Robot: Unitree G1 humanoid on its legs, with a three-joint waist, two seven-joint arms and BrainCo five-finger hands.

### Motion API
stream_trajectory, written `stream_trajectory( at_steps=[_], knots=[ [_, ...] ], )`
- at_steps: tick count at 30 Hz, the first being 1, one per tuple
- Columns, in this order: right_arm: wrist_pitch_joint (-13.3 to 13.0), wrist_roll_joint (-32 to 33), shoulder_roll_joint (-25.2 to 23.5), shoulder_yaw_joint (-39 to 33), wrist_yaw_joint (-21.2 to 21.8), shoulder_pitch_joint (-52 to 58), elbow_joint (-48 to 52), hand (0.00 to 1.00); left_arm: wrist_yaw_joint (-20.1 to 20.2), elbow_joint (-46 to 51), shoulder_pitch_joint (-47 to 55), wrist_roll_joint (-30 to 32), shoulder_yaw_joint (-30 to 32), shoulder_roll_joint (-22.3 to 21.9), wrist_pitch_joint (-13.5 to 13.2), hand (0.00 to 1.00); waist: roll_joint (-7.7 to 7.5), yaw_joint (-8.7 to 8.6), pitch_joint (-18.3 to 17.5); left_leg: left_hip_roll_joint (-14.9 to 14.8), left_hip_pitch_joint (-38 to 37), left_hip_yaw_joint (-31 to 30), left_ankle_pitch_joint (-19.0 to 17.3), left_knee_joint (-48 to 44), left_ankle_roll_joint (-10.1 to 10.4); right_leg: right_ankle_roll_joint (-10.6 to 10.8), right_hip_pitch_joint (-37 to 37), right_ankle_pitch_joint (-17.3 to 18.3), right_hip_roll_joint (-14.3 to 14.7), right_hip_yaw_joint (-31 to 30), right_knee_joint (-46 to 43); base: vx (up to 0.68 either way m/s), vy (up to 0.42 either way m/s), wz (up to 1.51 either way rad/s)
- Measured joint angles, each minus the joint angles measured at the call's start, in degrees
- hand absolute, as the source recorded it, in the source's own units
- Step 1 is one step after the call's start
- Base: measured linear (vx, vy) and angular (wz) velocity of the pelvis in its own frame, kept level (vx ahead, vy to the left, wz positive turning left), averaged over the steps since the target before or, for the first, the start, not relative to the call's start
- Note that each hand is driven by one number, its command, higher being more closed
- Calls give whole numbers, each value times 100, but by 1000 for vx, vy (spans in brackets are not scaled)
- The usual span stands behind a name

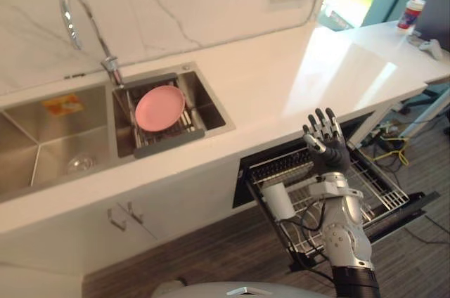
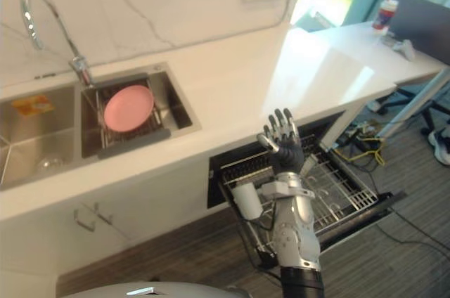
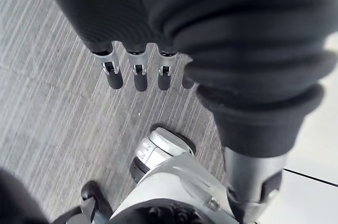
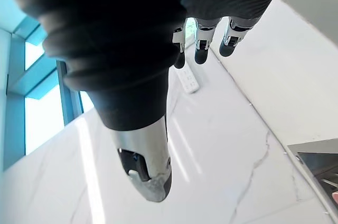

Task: Walk over to the sink, pick up the cup, carry it to the dishwasher, place the cup inside the dishwasher, then close the dishwasher door

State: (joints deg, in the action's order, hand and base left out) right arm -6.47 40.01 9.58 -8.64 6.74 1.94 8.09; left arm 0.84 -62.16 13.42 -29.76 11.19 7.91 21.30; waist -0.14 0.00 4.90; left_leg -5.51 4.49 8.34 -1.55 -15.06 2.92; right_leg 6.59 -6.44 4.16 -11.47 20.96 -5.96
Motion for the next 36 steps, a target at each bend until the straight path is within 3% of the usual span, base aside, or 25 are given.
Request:
stream_trajectory(
  at_steps=[3,4,7,9,10,12,14,16,17,18,19,20,21,24,25,26,27,28,31,36],
  knots=[
    [-4,-218,13,-48,-195,-69,36,0,123,68,33,-87,50,-41,-52,0,-45,109,146,-107,79,-9,-32,-287,18,-51,-233,116,-11,33,92,-93,-21,23],
    [-4,-218,15,-81,-200,-157,36,0,138,65,75,-170,133,-96,-53,0,14,122,165,-181,96,-51,-180,-298,-3,-50,-233,126,-13,4,83,-92,-10,-1],
    [-4,-216,68,-82,-198,-227,38,0,299,-15,201,-267,496,-249,-88,0,57,46,165,-464,182,-36,-213,-41,150,36,-229,182,-80,-118,109,-54,65,-8],
    [-4,-215,225,-95,-196,-225,50,0,382,-109,321,-242,496,-319,-110,0,177,-6,149,-594,123,122,-203,188,275,166,-279,209,-128,-129,113,40,213,-14],
    [-4,-211,230,-106,-198,-202,43,0,412,-174,318,-200,502,-327,-114,0,133,-7,151,-543,104,161,-41,166,407,241,-302,207,-224,-159,114,137,384,-13],
    [-6,-179,181,-33,-191,-92,57,0,540,-215,373,-21,634,-220,-124,0,-151,-4,34,10,90,320,-293,84,135,268,-329,209,-738,-169,167,152,337,0],
    [-2,-124,151,-17,-240,34,54,0,559,-231,331,274,627,-119,-130,0,-286,-4,-55,365,148,297,-487,6,-40,122,-308,-18,-1058,-162,24,201,298,29],
    [0,-127,120,64,-369,121,53,0,580,-266,281,451,601,-158,-134,0,-181,27,-115,482,92,253,-504,116,-132,-75,126,-401,-1228,-202,-783,223,336,21],
    [-2,-203,0,69,-454,117,53,0,616,-267,278,527,566,-190,-119,0,-67,32,-136,543,-109,252,-446,283,-290,-438,497,-552,-1390,-347,-1671,207,281,17],
    [-3,-230,-70,112,-514,129,52,0,694,-258,270,559,475,-157,-104,0,-107,-10,-54,613,-411,220,-452,429,-406,-617,960,-715,-1513,-782,-2774,212,242,21],
    [-3,-276,-72,150,-568,124,53,0,701,-248,244,597,438,-107,-96,0,-125,-25,18,627,-566,191,-476,482,-445,-528,1153,-609,-1461,-1025,-3349,196,158,29],
    [-3,-357,-72,171,-613,124,53,0,689,-253,185,635,438,-39,-27,0,-159,-43,94,632,-827,140,-511,609,-479,-533,1484,-222,-1288,-1206,-4202,189,85,20],
    [-19,-385,-68,170,-612,108,54,0,639,-250,176,627,442,11,14,0,-221,-58,84,632,-1029,129,-510,761,-477,-517,1715,81,-1063,-1140,-4476,204,68,15],
    [-102,-384,-59,138,-610,83,186,0,390,-251,90,604,454,46,60,0,-283,-156,80,586,-1215,98,-552,923,-410,-454,1945,466,-488,-853,-3303,194,-19,7],
    [-122,-385,-59,122,-605,81,272,0,349,-246,73,605,453,59,73,0,-293,-189,74,569,-1201,90,-606,889,-345,-426,1894,310,-248,-884,-2182,164,-71,4],
    [-132,-384,-62,111,-603,78,281,0,333,-231,69,606,454,76,78,0,-330,-205,83,580,-1209,67,-654,826,-301,-413,1818,-13,-152,-967,-1633,246,-114,12],
    [-146,-385,-33,32,-599,104,292,0,288,-206,19,618,458,155,66,0,-462,-239,137,602,-1206,-42,-810,660,-200,-210,1655,-502,-51,-1084,-1157,194,-115,11],
    [-148,-376,-18,-117,-595,173,286,0,271,-137,-20,611,452,74,73,0,-266,-197,159,404,-1130,-79,-924,510,-100,-251,1531,-552,136,-1109,-1018,180,-106,14],
    [-148,-315,21,-330,-546,231,301,0,180,-126,-135,627,463,-64,96,0,-64,-244,145,109,-1164,-223,-1034,522,10,-285,1129,-655,471,-911,-331,124,-89,10],
    [-147,-311,72,-404,-415,229,679,0,192,37,-151,856,516,-84,162,0,-37,-196,72,-29,-1167,-189,-1034,642,110,-342,756,-1098,728,-870,587,52,-41,-1]
  ],
)
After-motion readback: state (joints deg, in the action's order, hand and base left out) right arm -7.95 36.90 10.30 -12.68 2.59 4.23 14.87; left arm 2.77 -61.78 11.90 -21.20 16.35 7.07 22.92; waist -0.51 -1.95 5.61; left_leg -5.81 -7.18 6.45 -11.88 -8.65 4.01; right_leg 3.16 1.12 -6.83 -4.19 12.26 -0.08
